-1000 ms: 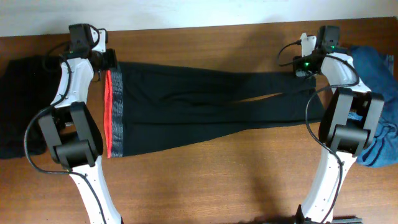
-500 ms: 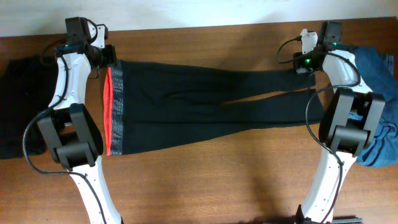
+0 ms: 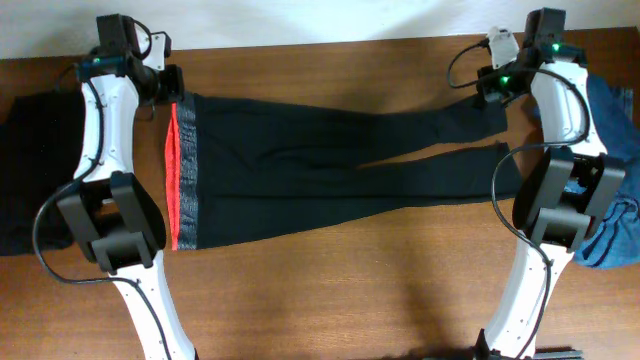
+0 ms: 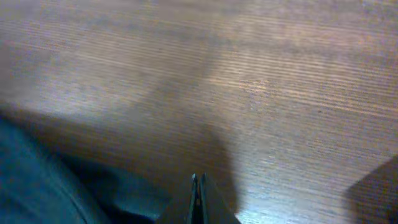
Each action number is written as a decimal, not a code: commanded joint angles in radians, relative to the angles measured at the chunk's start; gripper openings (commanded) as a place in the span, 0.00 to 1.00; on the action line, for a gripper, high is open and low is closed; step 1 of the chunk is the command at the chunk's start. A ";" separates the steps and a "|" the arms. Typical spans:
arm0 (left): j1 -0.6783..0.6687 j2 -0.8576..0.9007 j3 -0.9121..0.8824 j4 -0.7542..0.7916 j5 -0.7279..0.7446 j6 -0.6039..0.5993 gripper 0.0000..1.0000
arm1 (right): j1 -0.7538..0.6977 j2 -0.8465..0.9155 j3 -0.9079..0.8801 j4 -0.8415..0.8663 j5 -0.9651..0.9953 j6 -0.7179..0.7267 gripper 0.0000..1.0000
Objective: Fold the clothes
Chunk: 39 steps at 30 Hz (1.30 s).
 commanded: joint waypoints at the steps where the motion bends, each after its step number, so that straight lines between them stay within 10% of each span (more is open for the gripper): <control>1: 0.008 0.011 0.059 -0.055 0.015 0.006 0.00 | 0.002 -0.001 0.048 -0.036 -0.064 -0.053 0.04; 39: 0.023 -0.146 0.123 -0.565 0.011 0.006 0.00 | -0.066 -0.080 0.194 -0.491 -0.116 -0.019 0.04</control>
